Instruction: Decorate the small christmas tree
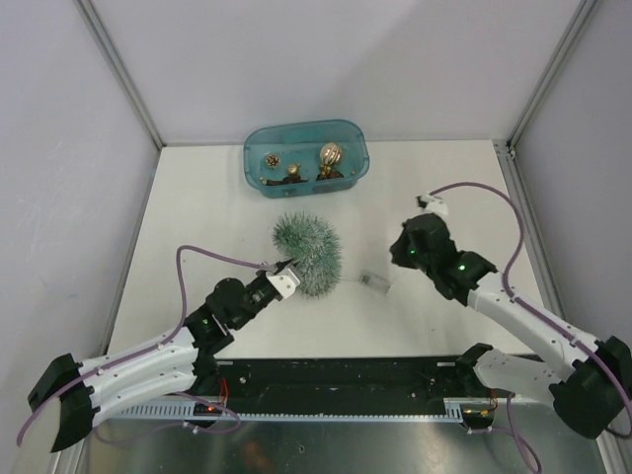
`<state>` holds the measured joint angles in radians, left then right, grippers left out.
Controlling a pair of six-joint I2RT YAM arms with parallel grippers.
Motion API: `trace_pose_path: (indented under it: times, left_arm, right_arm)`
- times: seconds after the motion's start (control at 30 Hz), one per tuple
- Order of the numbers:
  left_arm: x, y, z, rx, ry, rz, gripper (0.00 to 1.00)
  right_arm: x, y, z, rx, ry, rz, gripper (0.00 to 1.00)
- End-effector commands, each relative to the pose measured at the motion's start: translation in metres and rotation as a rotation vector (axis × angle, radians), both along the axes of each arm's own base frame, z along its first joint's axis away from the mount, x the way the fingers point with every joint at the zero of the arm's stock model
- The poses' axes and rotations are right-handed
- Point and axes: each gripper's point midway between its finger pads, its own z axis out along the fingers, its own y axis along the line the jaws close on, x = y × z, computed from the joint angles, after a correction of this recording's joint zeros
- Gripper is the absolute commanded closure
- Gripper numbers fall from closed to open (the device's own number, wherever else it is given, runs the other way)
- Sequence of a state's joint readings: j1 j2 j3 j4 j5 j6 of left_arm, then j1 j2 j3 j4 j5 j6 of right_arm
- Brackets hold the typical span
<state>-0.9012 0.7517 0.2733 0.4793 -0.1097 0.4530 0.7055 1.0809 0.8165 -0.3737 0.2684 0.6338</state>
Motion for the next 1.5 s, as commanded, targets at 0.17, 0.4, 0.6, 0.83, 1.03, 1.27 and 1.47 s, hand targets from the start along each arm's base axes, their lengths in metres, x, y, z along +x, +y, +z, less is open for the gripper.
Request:
trace_pose_path:
  times: [0.17,0.4,0.6,0.83,1.03,1.27,1.47]
  left_arm:
    - [0.007,0.014,0.019,-0.082,-0.047,0.09,1.0]
    - [0.006,0.017,0.015,-0.09,-0.032,0.099,1.0]
    - [0.005,0.017,0.015,-0.105,-0.015,0.097,0.97]
    - [0.005,0.018,0.019,-0.124,-0.004,0.105,0.87]
    - [0.003,0.021,0.02,-0.117,0.008,0.111,0.33]
    - [0.0,0.036,0.015,-0.074,0.055,0.151,0.01]
    - [-0.017,0.059,0.024,-0.094,0.048,0.158,0.0]
  right_arm:
    - [0.0,-0.081,-0.012,-0.058,0.075,-0.182,1.0]
    - [-0.023,-0.089,-0.03,-0.095,0.14,-0.172,1.0]
    - [-0.059,-0.024,-0.028,0.0,0.124,0.049,1.0]
    - [-0.081,0.081,-0.024,0.224,0.128,0.318,1.0]
    - [-0.079,0.12,-0.002,0.376,0.09,0.427,1.0]
    - [-0.077,0.131,0.013,0.46,0.061,0.469,1.0]
    - [-0.074,0.137,0.018,0.516,0.074,0.482,1.0]
